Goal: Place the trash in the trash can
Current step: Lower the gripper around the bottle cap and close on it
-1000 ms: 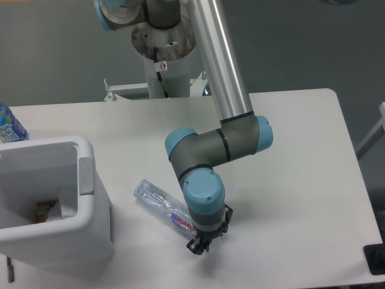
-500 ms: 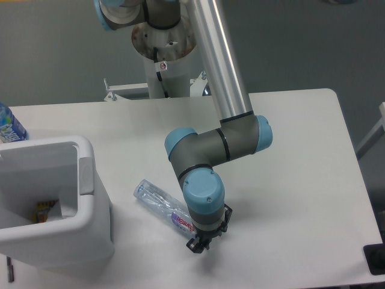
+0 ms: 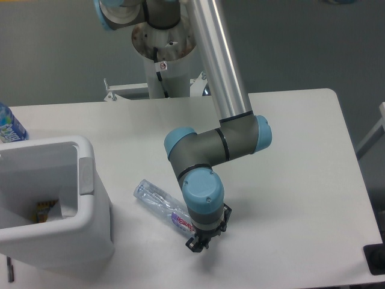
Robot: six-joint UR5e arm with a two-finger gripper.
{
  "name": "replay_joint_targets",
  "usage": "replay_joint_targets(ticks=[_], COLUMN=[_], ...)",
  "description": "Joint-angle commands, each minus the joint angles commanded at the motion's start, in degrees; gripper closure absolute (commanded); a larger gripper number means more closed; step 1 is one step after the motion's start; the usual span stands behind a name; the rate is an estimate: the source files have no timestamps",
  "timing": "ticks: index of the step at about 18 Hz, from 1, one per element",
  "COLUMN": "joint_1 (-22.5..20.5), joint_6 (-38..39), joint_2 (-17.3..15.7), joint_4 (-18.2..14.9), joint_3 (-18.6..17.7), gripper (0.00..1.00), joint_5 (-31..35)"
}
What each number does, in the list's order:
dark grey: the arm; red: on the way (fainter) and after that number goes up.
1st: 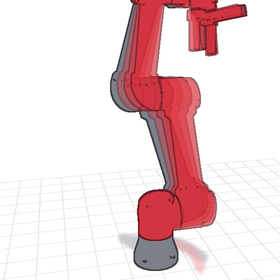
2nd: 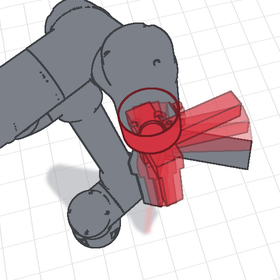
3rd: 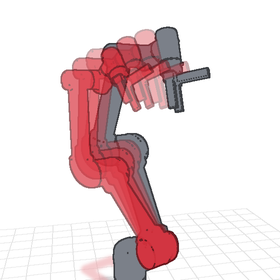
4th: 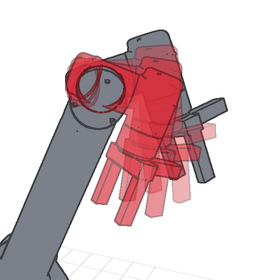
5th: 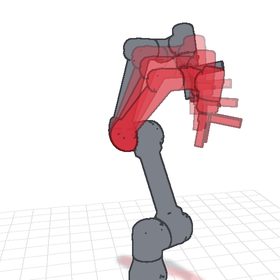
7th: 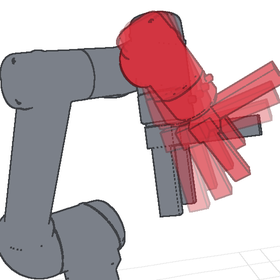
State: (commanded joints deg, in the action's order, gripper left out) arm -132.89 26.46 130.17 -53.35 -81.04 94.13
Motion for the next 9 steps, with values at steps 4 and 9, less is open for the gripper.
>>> replay_joint_targets(ticks=[4, 9], joint_1=[0.1, 0.1], joint_6=[0.0, 0.0], joint_2=[0.0, -0.1], joint_4=[0.0, 0.0], joint_3=[0.0, 0.0], gripper=[0.60, 0.64], joint_5=[-0.3, -0.4])
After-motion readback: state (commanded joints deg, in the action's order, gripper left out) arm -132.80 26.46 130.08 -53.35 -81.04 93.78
